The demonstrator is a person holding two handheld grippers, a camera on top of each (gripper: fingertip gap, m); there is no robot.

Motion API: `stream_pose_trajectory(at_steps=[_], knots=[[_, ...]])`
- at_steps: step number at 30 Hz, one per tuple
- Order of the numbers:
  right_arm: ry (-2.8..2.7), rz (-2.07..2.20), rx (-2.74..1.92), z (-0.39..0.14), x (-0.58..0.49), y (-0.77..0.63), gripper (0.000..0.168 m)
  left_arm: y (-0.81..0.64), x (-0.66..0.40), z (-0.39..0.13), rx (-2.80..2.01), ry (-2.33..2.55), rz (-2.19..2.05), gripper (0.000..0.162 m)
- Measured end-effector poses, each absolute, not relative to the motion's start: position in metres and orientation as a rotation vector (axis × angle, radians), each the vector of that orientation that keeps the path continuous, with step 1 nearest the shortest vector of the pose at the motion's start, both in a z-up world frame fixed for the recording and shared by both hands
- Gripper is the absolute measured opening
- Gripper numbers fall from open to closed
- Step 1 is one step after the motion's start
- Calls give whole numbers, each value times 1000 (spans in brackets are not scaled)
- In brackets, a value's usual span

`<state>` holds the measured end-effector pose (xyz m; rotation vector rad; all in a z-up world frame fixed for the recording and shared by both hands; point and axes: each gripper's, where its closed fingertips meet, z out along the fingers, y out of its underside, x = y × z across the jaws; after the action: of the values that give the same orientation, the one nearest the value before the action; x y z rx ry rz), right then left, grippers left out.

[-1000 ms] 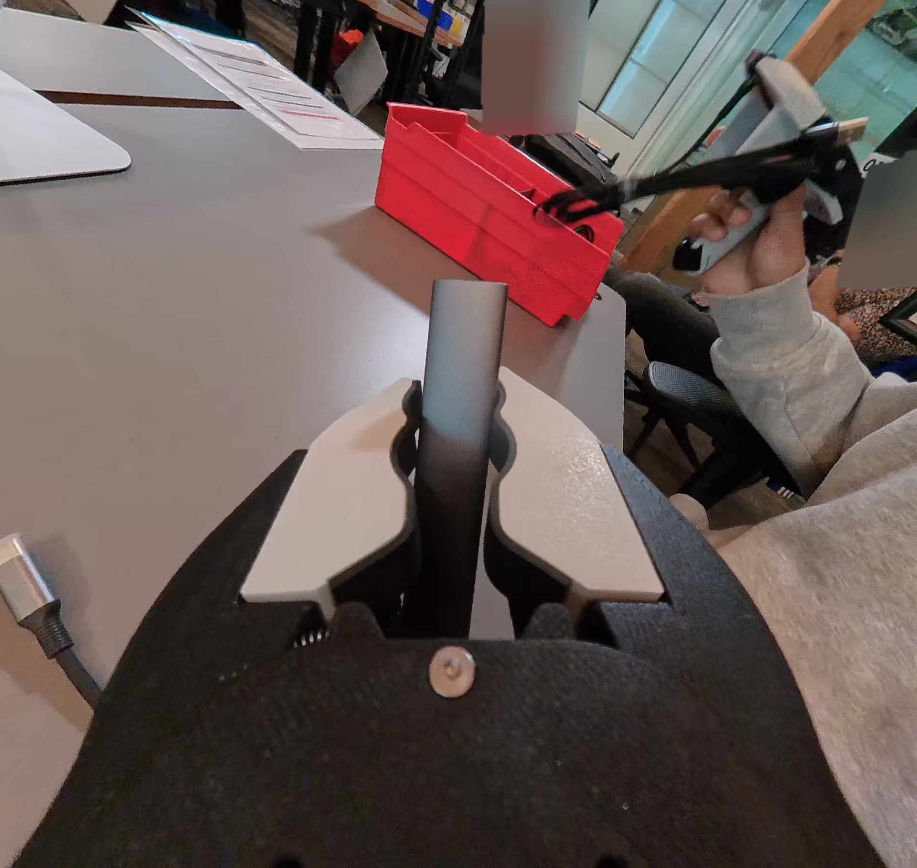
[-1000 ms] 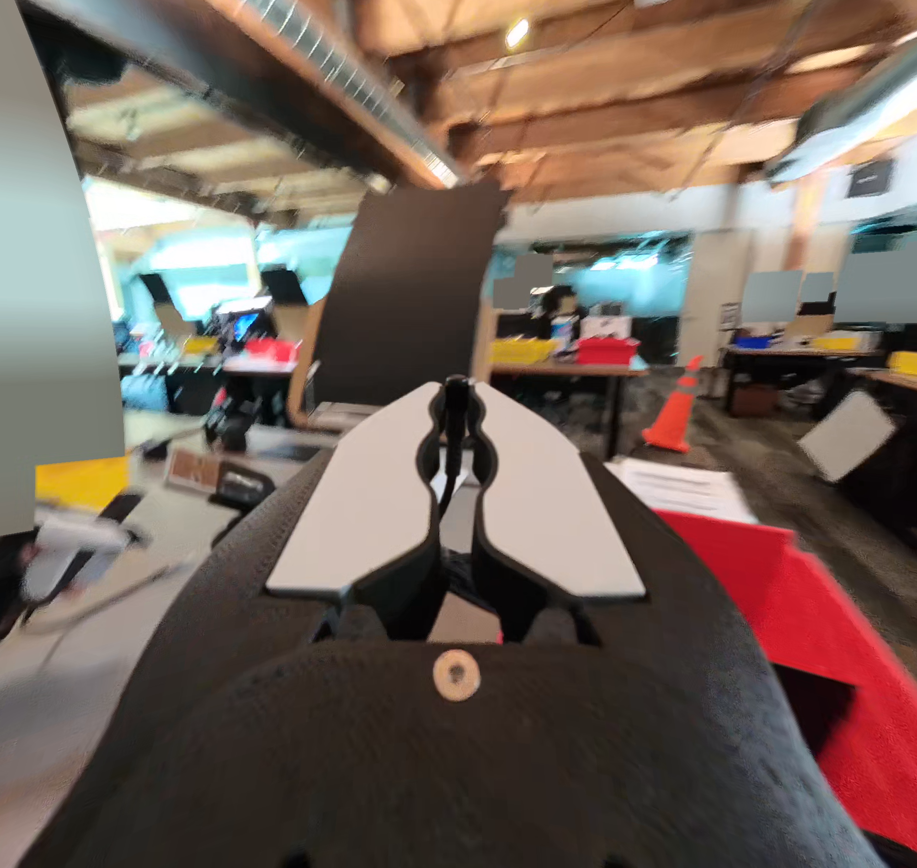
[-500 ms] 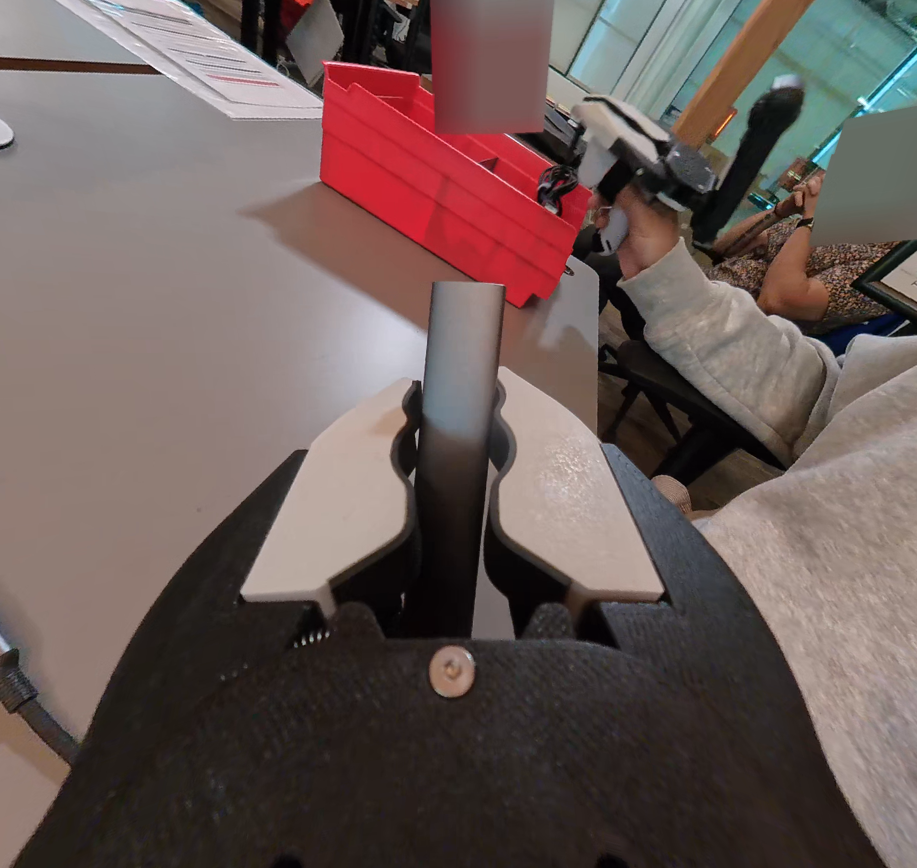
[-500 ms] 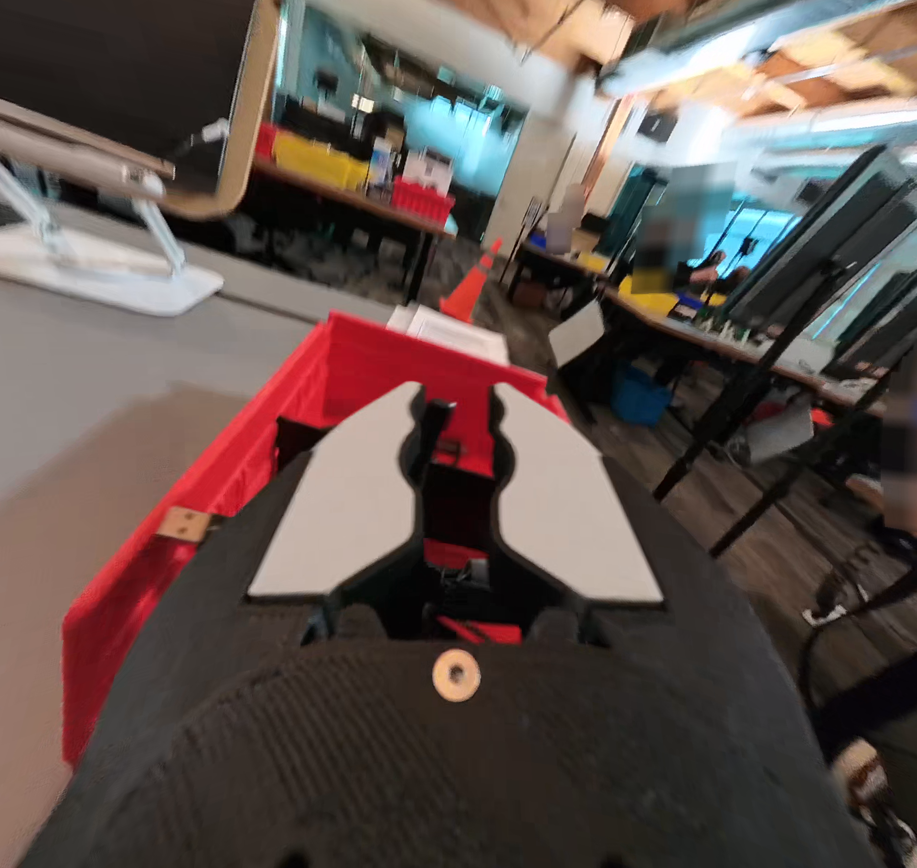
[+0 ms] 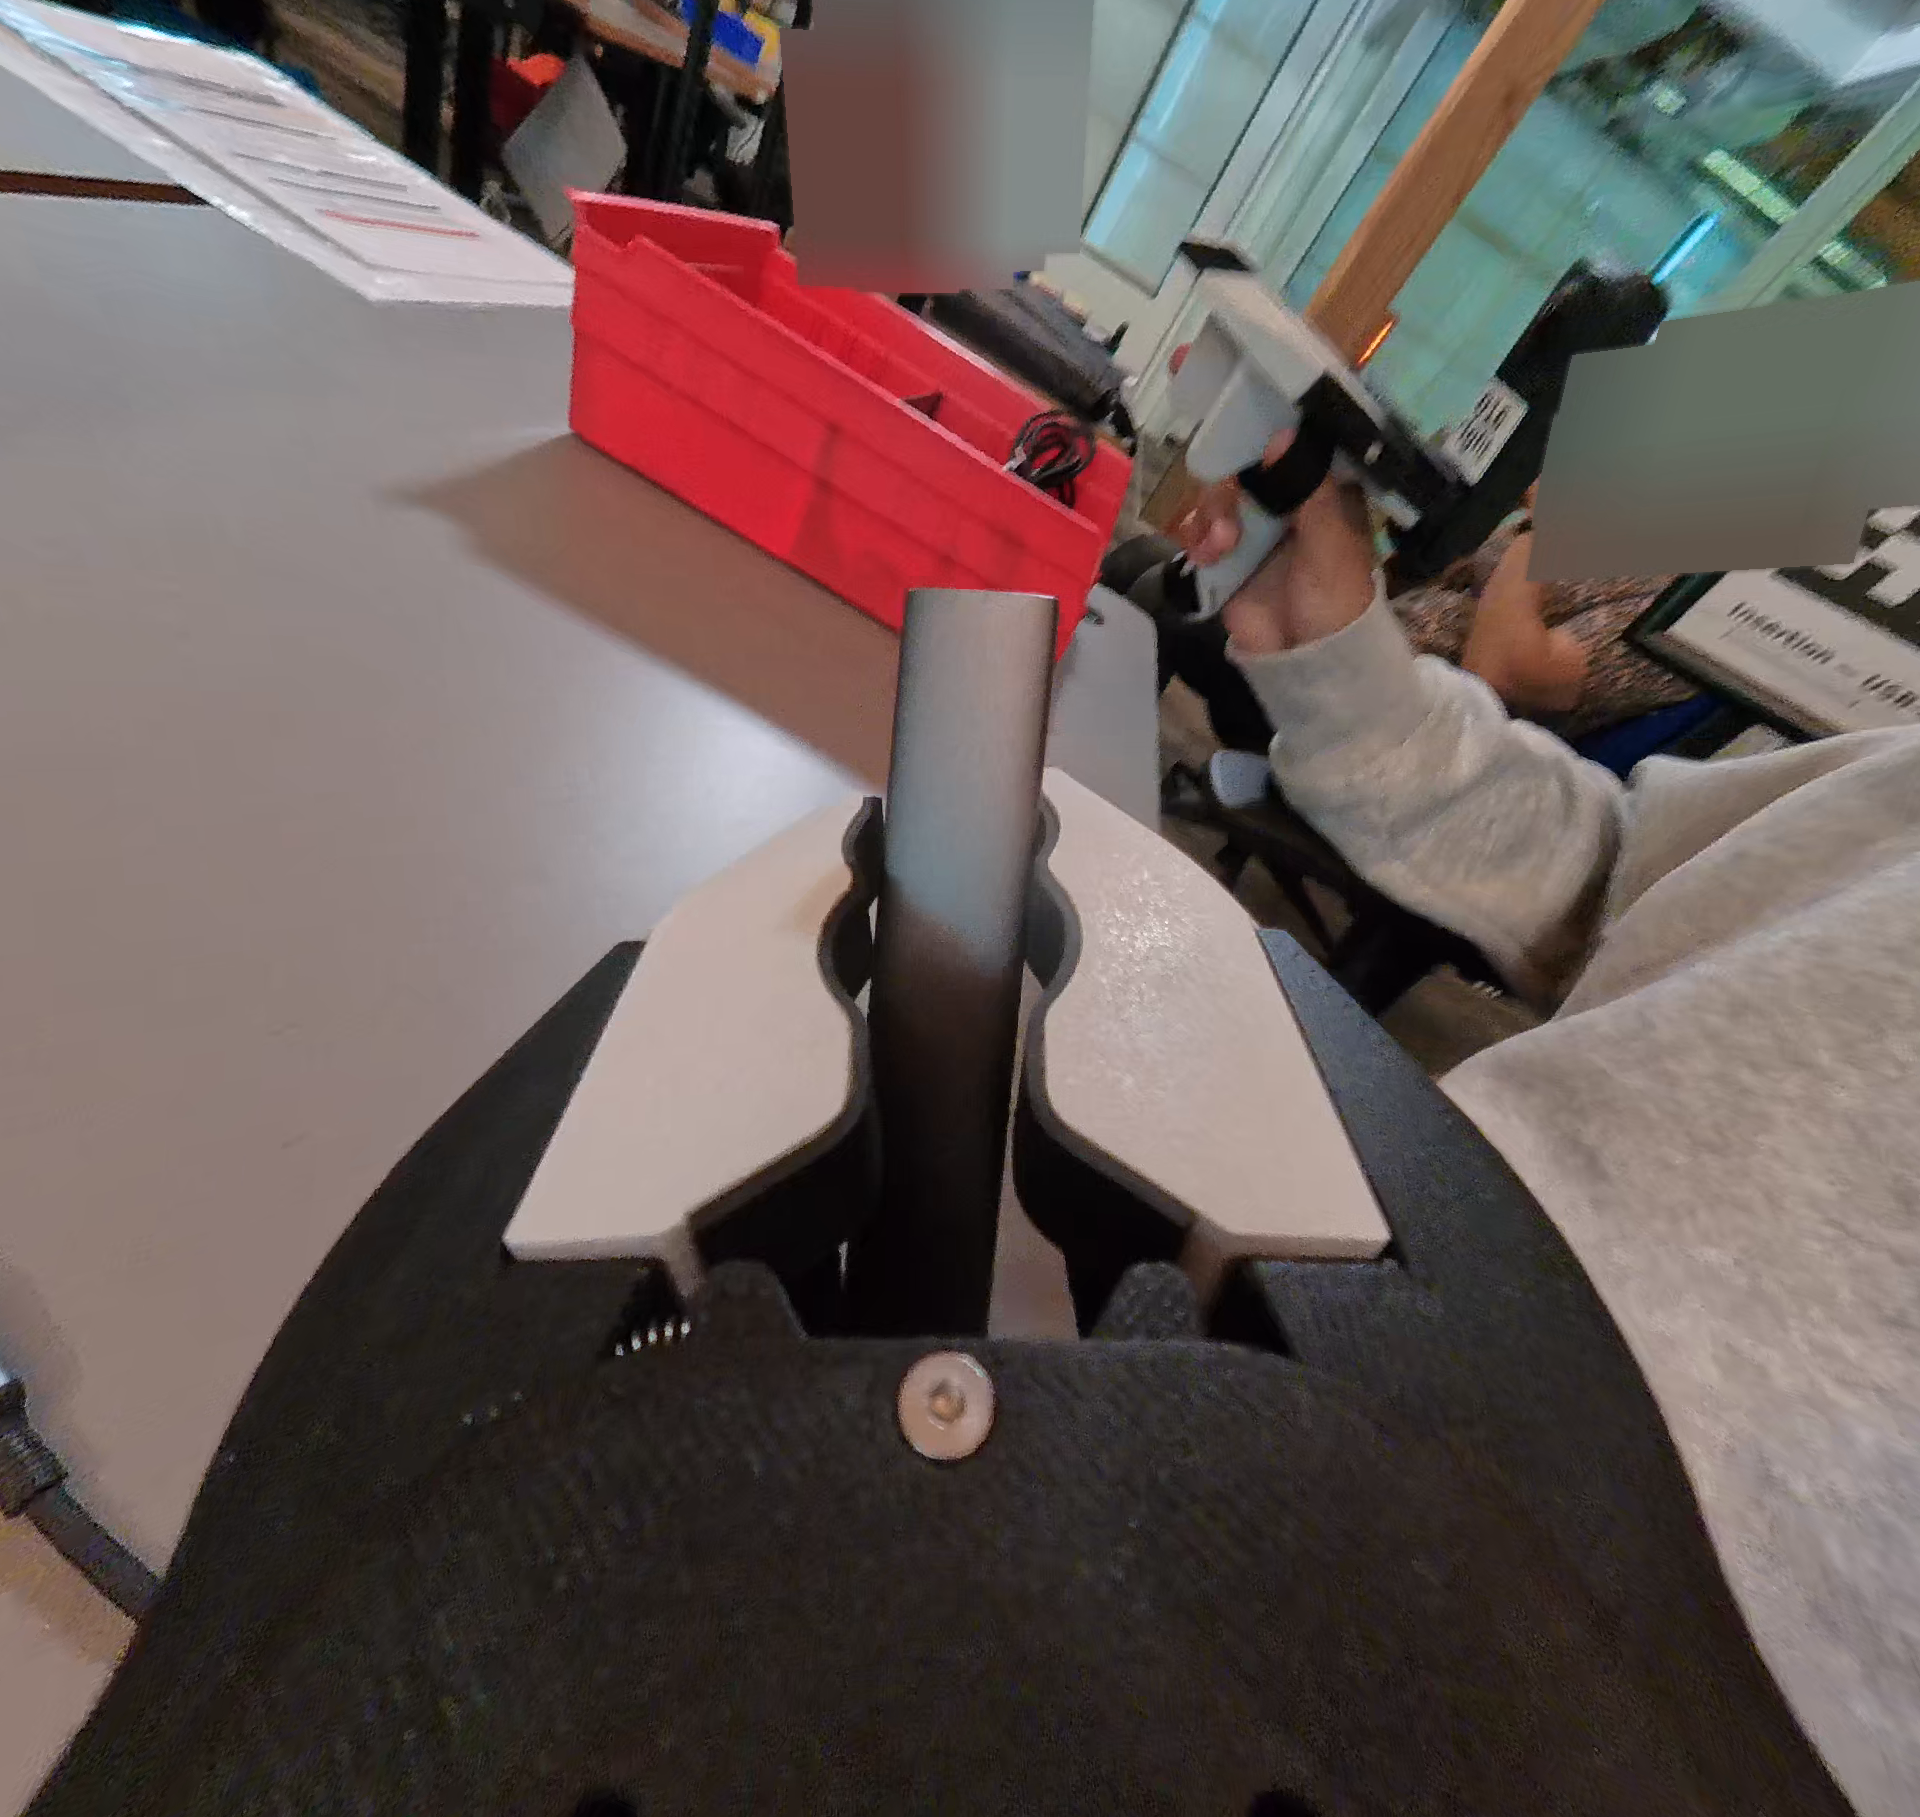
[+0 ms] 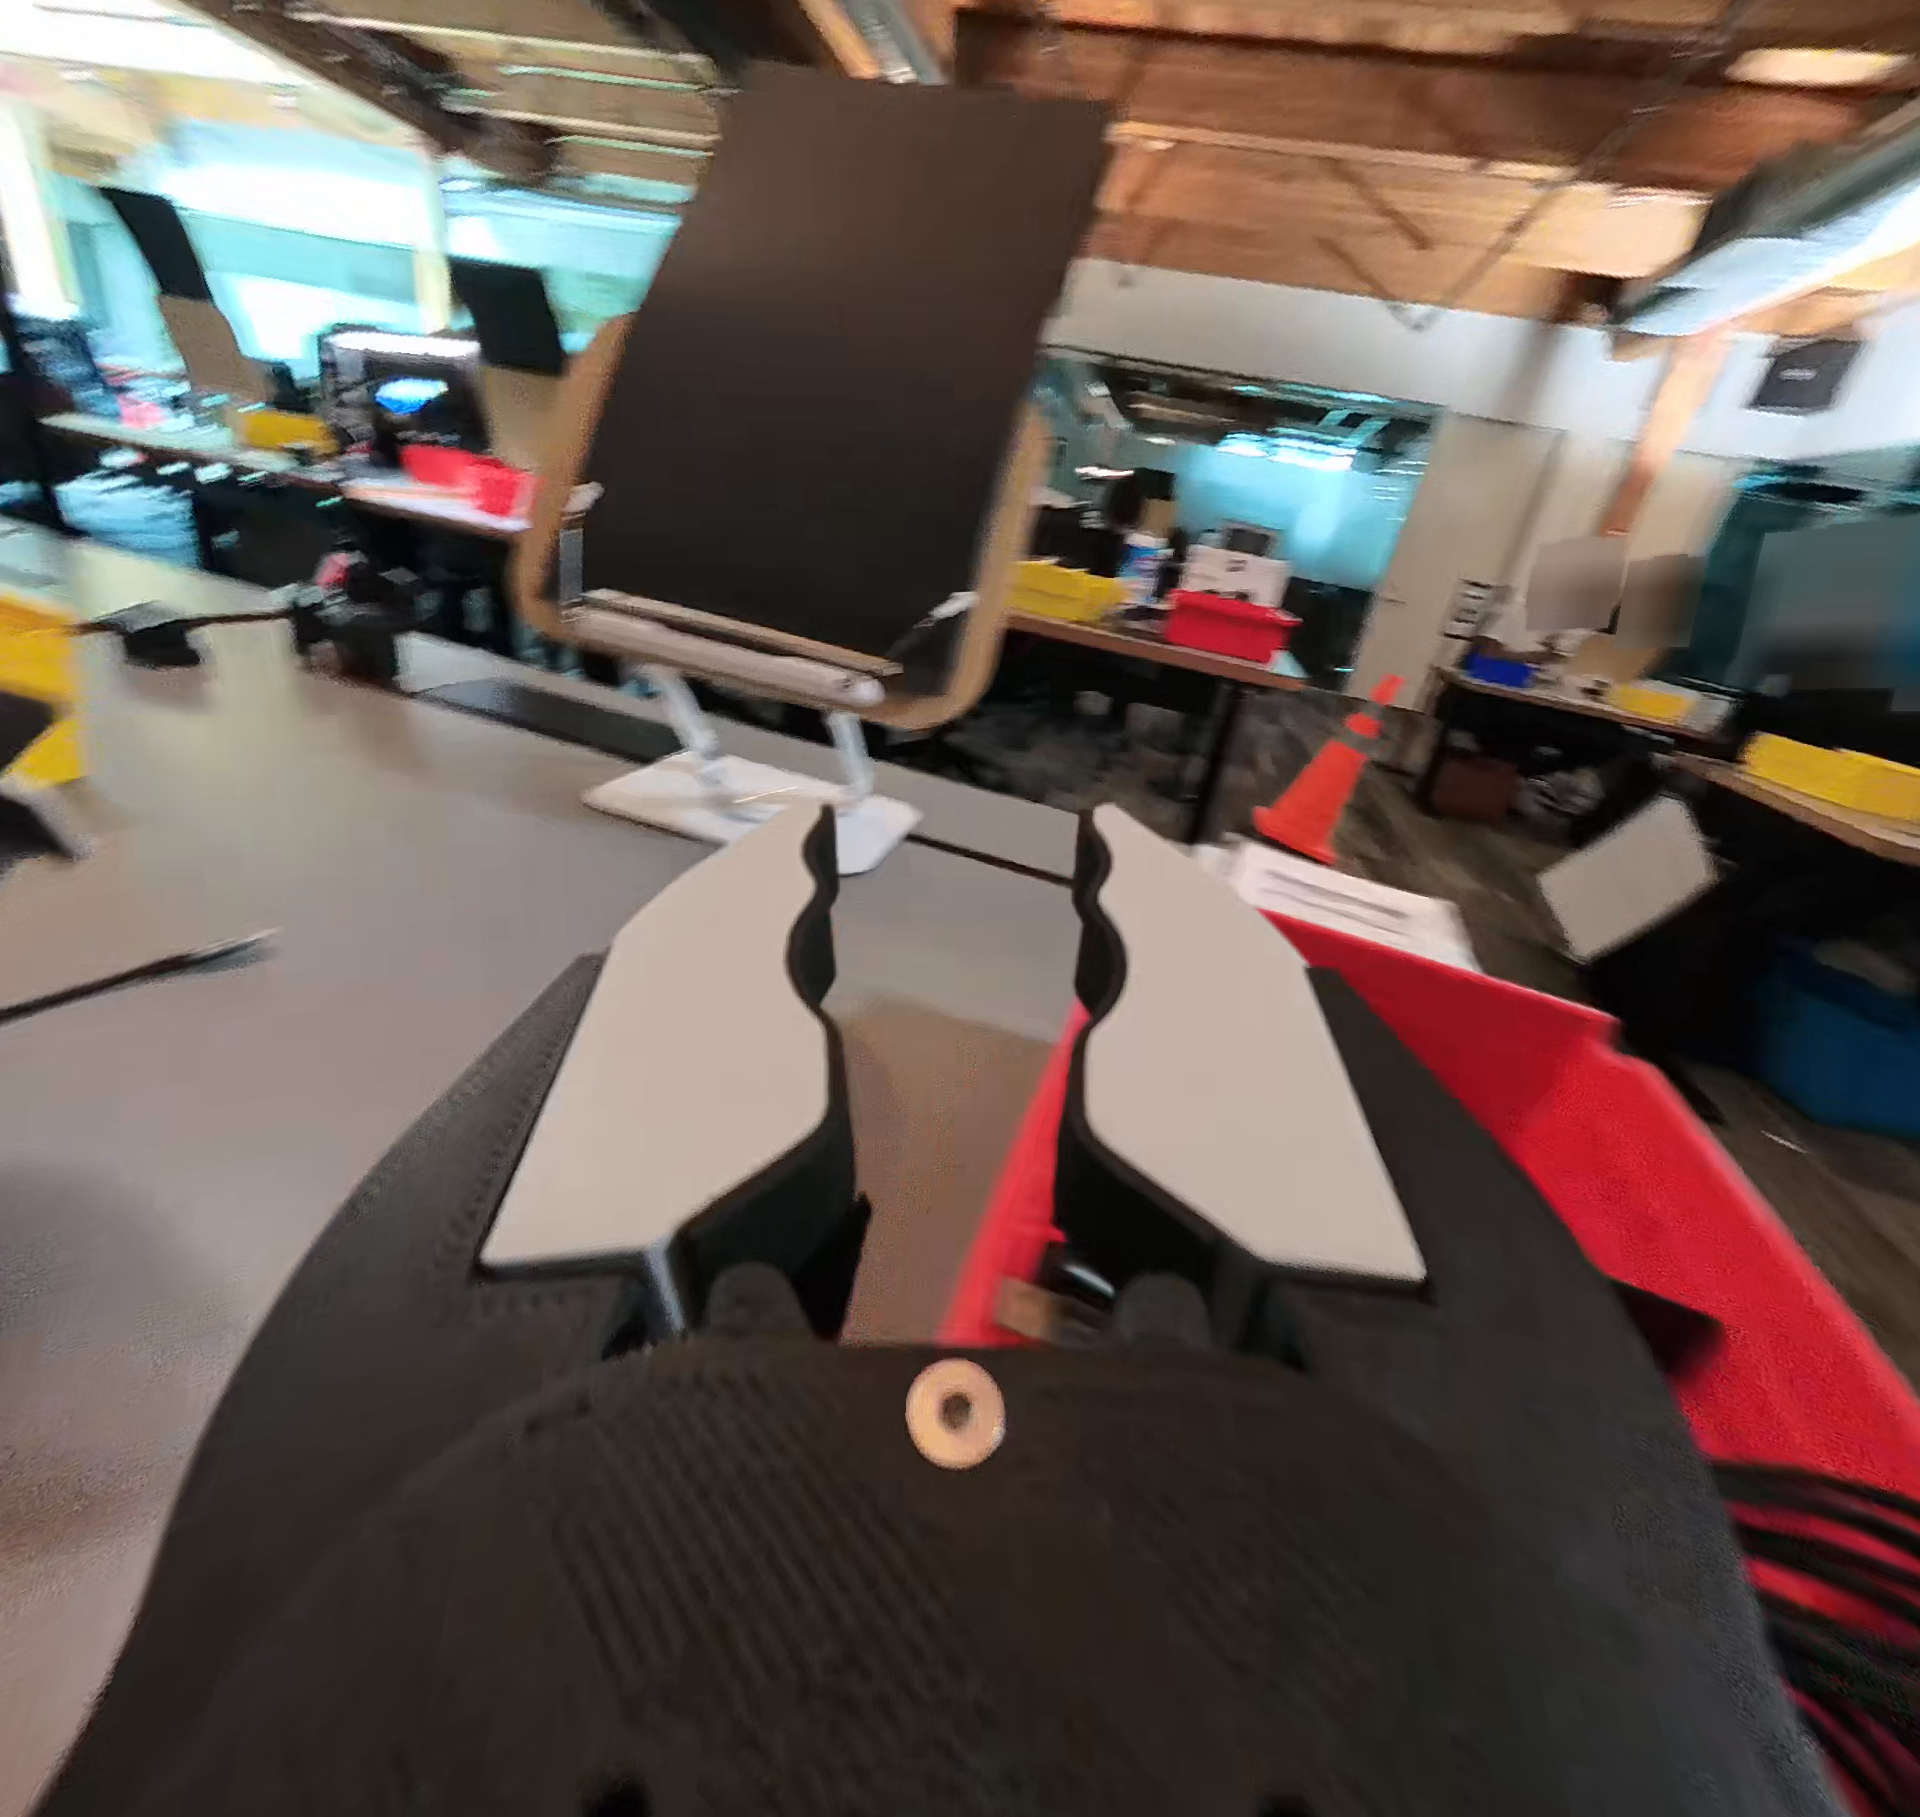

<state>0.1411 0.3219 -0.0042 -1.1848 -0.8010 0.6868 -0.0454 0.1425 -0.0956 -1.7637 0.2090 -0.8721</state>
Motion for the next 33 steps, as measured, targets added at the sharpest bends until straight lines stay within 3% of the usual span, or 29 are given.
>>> stream_pose_trajectory(at_steps=[10, 16, 28, 31, 33], knots=[[-1283, 767, -1065, -63, 40, 202, 40, 119, -35, -32, -1280, 272, -1197, 25], [-1386, 904, -1065, -78, 21, 160, 40, 117, -26, -23, -1197, 252, -1284, 24], [-1381, 1592, -1317, -96, -1, 90, 41, 113, 41, -15, -1151, 341, -1313, 23], [-1367, 1707, -1348, -94, 2, 88, 27, 116, 46, -18, -1167, 336, -1310, 24], [-1398, 1713, -1365, -97, 2, 88, 26, 116, 47, -20, -1186, 348, -1293, 24]])
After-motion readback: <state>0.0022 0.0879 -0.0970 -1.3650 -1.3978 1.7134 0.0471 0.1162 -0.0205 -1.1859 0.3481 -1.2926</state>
